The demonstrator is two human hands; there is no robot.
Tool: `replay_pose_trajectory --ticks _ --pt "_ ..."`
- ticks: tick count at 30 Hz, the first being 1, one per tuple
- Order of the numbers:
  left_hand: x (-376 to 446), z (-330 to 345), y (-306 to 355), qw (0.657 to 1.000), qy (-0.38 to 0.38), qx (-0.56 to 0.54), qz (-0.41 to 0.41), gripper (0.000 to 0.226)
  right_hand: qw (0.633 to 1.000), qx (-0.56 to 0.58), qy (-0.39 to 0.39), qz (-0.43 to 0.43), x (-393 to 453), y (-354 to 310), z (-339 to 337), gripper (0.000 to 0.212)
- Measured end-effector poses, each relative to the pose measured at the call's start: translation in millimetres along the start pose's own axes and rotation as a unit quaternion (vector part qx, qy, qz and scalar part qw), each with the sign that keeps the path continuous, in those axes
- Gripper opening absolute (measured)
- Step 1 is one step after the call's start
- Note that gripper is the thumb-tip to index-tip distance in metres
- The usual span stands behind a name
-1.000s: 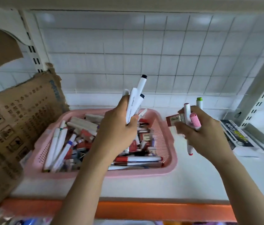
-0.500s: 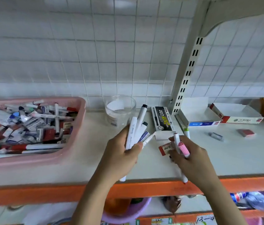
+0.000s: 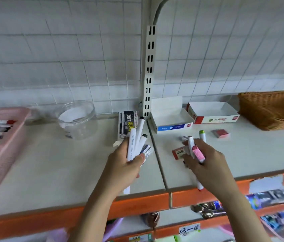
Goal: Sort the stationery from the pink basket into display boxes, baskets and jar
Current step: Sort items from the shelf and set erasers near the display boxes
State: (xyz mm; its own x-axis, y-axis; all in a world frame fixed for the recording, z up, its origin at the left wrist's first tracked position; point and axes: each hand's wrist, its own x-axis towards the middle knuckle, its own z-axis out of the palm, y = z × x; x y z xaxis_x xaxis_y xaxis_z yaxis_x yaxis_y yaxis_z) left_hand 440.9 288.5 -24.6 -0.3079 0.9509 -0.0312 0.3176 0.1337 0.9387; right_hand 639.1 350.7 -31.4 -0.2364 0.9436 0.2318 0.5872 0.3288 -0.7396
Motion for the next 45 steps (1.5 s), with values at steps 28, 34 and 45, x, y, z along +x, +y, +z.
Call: replay_pose_trajectory --ticks 28,34,45 --pt "29.2 136.3 51.7 0.982 0.062 -0.128 -0.123 0.005 0.989 -0.040 -0.120 -0.081 70.1 117.5 -106.3 0.029" --pt "36.4 158.2 61.4 0.996 0.022 -0.022 -0.079 0.063 0.989 -0.033 -0.137 -0.042 107.3 127.1 -124.0 0.016" --pt "65.9 214.0 78.7 0.981 0.140 0.072 -0.116 0.007 0.940 -0.116 -0.321 0.013 169.3 145.5 -137.9 0.016"
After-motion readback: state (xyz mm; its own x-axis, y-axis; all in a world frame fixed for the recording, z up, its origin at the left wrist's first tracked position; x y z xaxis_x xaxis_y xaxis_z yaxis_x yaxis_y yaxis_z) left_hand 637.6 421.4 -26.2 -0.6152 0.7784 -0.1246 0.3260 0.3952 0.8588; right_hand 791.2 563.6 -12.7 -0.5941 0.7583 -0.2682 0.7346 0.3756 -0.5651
